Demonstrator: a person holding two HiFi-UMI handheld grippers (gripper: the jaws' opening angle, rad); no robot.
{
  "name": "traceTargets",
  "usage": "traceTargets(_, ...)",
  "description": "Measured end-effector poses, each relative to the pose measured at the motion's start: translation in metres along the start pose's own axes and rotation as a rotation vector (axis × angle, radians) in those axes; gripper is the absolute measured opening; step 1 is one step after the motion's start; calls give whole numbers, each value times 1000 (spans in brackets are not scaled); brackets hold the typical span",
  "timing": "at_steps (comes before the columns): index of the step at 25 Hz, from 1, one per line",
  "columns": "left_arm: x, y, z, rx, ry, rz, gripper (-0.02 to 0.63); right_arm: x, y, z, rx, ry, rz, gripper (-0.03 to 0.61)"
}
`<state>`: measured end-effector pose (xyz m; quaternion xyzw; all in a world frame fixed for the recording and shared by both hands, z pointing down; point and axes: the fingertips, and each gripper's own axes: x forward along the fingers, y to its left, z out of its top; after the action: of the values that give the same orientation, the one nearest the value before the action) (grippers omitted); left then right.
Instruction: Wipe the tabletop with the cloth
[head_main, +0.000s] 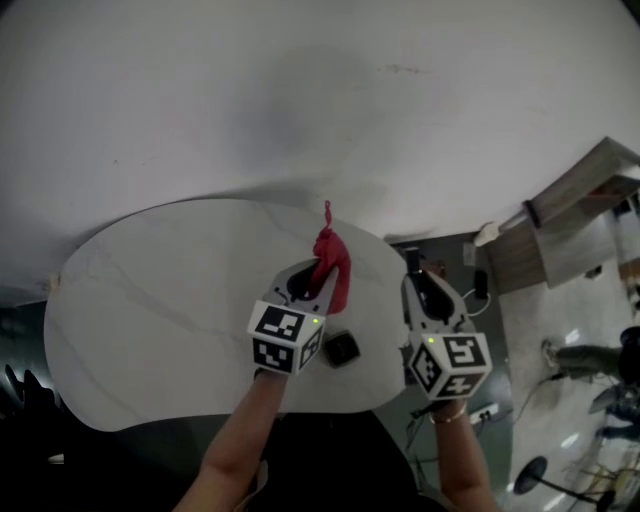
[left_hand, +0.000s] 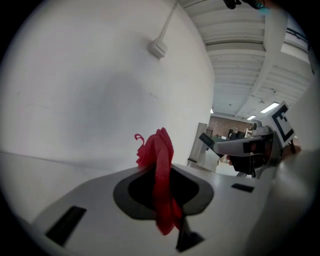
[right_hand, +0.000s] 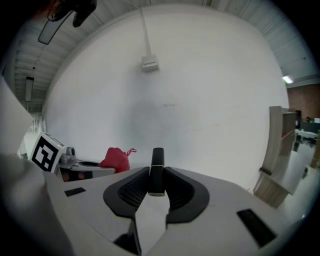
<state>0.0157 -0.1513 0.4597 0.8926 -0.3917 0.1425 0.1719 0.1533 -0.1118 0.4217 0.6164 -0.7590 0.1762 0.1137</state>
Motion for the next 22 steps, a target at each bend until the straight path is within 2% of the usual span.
traceTargets(7,84,-105,-13,51,124,-244,60,-59,-62,-14,83,-30,-161,92)
traceTargets(11,117,-149,-43,107,256,-317,60,-81,-86,-23,126,-38,-221,92)
traceTargets(14,132,-162,-68,140,352,-317,60,-88,-93,-28,137,-34,-230,92)
traceTargets(18,135,-157,-100,166,497,-288,60,-83,-92,-34,151,-22,-210,92)
traceTargets(22,127,-126,-107,164,531,-229,60,-62,-76,-31,130,-7,-141,92)
